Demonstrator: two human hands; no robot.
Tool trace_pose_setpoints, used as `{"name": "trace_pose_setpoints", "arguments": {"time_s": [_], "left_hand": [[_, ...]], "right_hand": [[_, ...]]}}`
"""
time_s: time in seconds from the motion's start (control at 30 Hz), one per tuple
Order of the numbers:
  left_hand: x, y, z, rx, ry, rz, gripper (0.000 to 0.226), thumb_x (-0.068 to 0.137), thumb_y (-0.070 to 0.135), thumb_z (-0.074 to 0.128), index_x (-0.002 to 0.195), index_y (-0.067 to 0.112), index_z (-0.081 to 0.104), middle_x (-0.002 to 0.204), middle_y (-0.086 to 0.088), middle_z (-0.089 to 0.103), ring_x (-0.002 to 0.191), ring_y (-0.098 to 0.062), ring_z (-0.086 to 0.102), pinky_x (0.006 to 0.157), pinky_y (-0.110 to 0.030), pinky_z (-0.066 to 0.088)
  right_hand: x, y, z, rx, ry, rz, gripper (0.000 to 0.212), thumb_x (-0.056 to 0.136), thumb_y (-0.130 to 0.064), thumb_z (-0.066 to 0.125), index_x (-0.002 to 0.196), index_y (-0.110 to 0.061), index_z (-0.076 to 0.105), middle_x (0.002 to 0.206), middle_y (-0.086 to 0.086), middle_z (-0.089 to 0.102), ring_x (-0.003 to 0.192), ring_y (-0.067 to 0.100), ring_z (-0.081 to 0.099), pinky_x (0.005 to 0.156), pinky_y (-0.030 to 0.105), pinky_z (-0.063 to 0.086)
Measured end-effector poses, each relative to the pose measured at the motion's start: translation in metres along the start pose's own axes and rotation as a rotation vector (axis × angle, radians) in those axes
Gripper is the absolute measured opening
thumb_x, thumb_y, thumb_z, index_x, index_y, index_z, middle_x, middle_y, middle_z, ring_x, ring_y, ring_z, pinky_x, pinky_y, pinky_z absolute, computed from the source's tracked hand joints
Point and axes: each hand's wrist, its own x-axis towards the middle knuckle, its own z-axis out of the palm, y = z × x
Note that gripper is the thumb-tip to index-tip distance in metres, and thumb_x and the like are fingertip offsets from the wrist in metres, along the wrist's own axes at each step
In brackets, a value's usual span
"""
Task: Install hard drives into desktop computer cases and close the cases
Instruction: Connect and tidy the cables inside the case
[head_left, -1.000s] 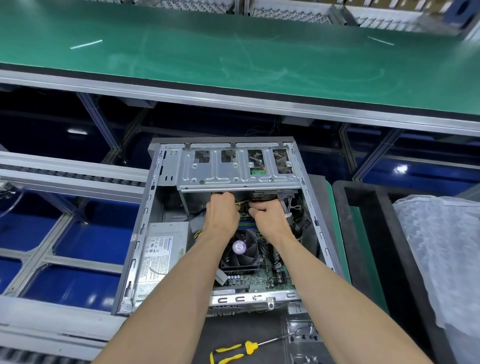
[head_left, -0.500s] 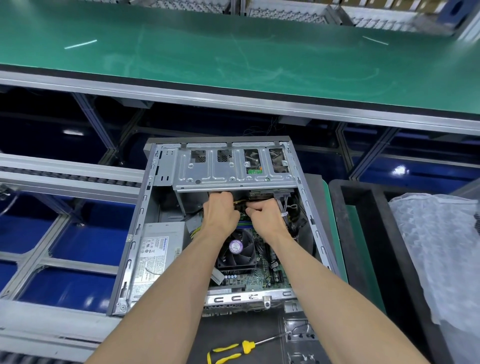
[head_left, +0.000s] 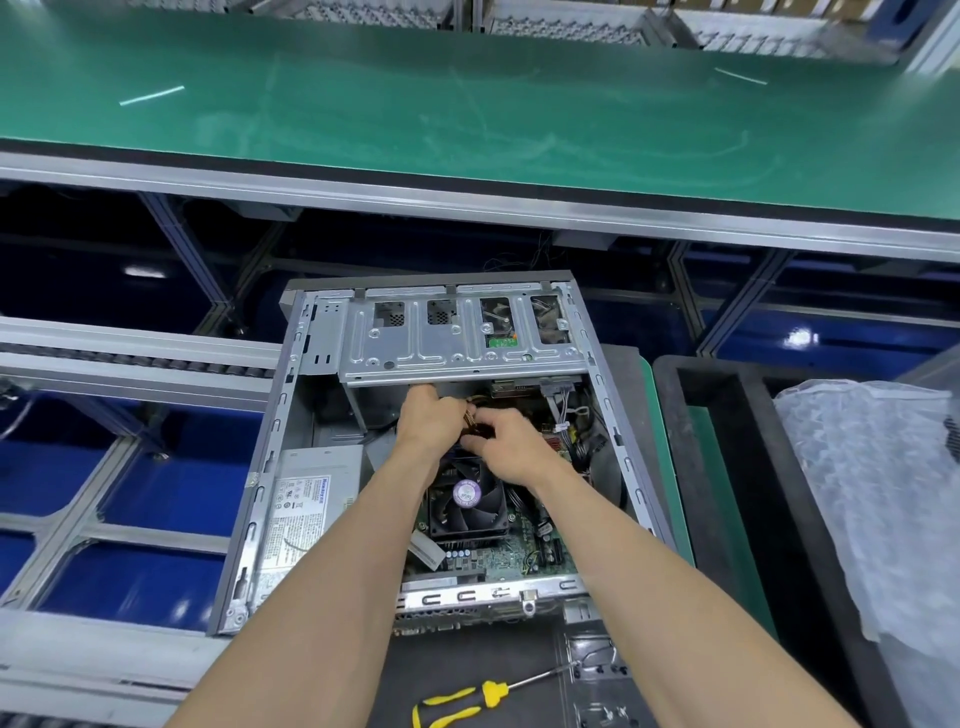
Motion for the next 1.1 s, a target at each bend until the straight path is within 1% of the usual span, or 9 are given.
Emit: {"name": "trace_pose_setpoints", "arguments": {"time_s": [0.23, 0.33, 0.4, 0.47, 0.53, 0.77, 0.83, 0.93, 1.1], "left_hand": [[0.004, -0.004, 0.002, 0.130, 0.101, 0.057, 0.014, 0.092, 0.008, 0.061, 0.080, 0.004, 0.067, 0.086, -0.013, 0.069, 0.080, -0.026, 0.060, 0.063, -0.031, 0.042], [0.006, -0.004, 0.002, 0.266, 0.127, 0.101, 0.016, 0.096, 0.013, 0.059, 0.094, 0.002, 0.071, 0.094, -0.013, 0.067, 0.085, -0.029, 0.058, 0.069, -0.030, 0.042], [0.007, -0.004, 0.002, 0.319, 0.110, 0.101, 0.020, 0.098, 0.018, 0.058, 0.098, 0.003, 0.072, 0.102, -0.016, 0.068, 0.086, -0.030, 0.058, 0.071, -0.030, 0.041], [0.008, -0.004, 0.002, 0.296, 0.081, 0.061, 0.023, 0.092, 0.029, 0.067, 0.077, 0.011, 0.065, 0.095, -0.014, 0.069, 0.083, -0.029, 0.059, 0.070, -0.030, 0.042], [0.008, -0.004, 0.001, 0.255, 0.066, 0.012, 0.027, 0.081, 0.031, 0.079, 0.073, 0.017, 0.057, 0.089, -0.006, 0.066, 0.086, -0.026, 0.060, 0.075, -0.030, 0.046], [0.012, -0.006, -0.002, 0.015, 0.131, -0.103, 0.020, 0.079, 0.013, 0.082, 0.083, 0.011, 0.063, 0.101, -0.010, 0.068, 0.092, -0.027, 0.063, 0.083, -0.034, 0.053], [0.013, -0.006, -0.001, -0.044, 0.139, -0.125, 0.019, 0.081, 0.010, 0.080, 0.091, 0.007, 0.065, 0.098, -0.010, 0.067, 0.094, -0.029, 0.064, 0.087, -0.037, 0.054], [0.012, -0.005, -0.002, -0.125, 0.148, -0.128, 0.023, 0.081, 0.006, 0.079, 0.077, 0.012, 0.058, 0.085, -0.003, 0.063, 0.091, -0.027, 0.063, 0.083, -0.035, 0.053], [0.009, -0.004, -0.002, -0.215, 0.133, -0.131, 0.018, 0.079, -0.002, 0.078, 0.080, 0.010, 0.065, 0.094, -0.012, 0.071, 0.095, -0.032, 0.069, 0.090, -0.047, 0.058]], "right_hand": [[-0.003, -0.006, 0.001, -0.236, 0.195, -0.068, 0.019, 0.102, -0.013, 0.052, 0.105, -0.005, 0.069, 0.103, 0.019, 0.067, 0.097, 0.035, 0.061, 0.081, 0.039, 0.050], [-0.005, -0.006, -0.001, -0.266, 0.233, -0.056, 0.024, 0.092, -0.002, 0.051, 0.106, -0.005, 0.071, 0.104, 0.019, 0.068, 0.096, 0.032, 0.061, 0.076, 0.032, 0.049], [-0.006, -0.005, -0.005, -0.214, 0.242, -0.032, 0.040, 0.086, 0.007, 0.046, 0.114, -0.004, 0.071, 0.114, 0.018, 0.067, 0.098, 0.027, 0.060, 0.078, 0.025, 0.045], [-0.007, -0.003, -0.009, -0.177, 0.239, -0.014, 0.041, 0.091, 0.009, 0.043, 0.123, -0.002, 0.067, 0.124, 0.019, 0.063, 0.107, 0.027, 0.059, 0.084, 0.027, 0.047], [-0.007, -0.002, -0.010, -0.156, 0.228, -0.015, 0.039, 0.096, 0.007, 0.044, 0.130, -0.001, 0.063, 0.128, 0.019, 0.062, 0.113, 0.028, 0.059, 0.089, 0.030, 0.047], [-0.006, -0.001, -0.006, -0.051, 0.246, 0.092, 0.038, 0.091, 0.009, 0.047, 0.125, 0.002, 0.061, 0.106, 0.011, 0.060, 0.096, 0.023, 0.056, 0.078, 0.030, 0.048], [-0.006, 0.000, -0.007, -0.041, 0.242, 0.131, 0.032, 0.094, 0.007, 0.044, 0.121, 0.003, 0.060, 0.113, 0.015, 0.060, 0.100, 0.026, 0.055, 0.087, 0.033, 0.047], [-0.004, 0.001, -0.008, -0.027, 0.238, 0.139, 0.031, 0.094, 0.008, 0.038, 0.117, 0.005, 0.059, 0.116, 0.019, 0.059, 0.104, 0.029, 0.055, 0.086, 0.030, 0.042], [-0.005, 0.001, -0.009, -0.038, 0.163, 0.098, 0.039, 0.096, 0.006, 0.041, 0.129, 0.000, 0.061, 0.124, 0.015, 0.062, 0.116, 0.023, 0.056, 0.090, 0.020, 0.038]]}}
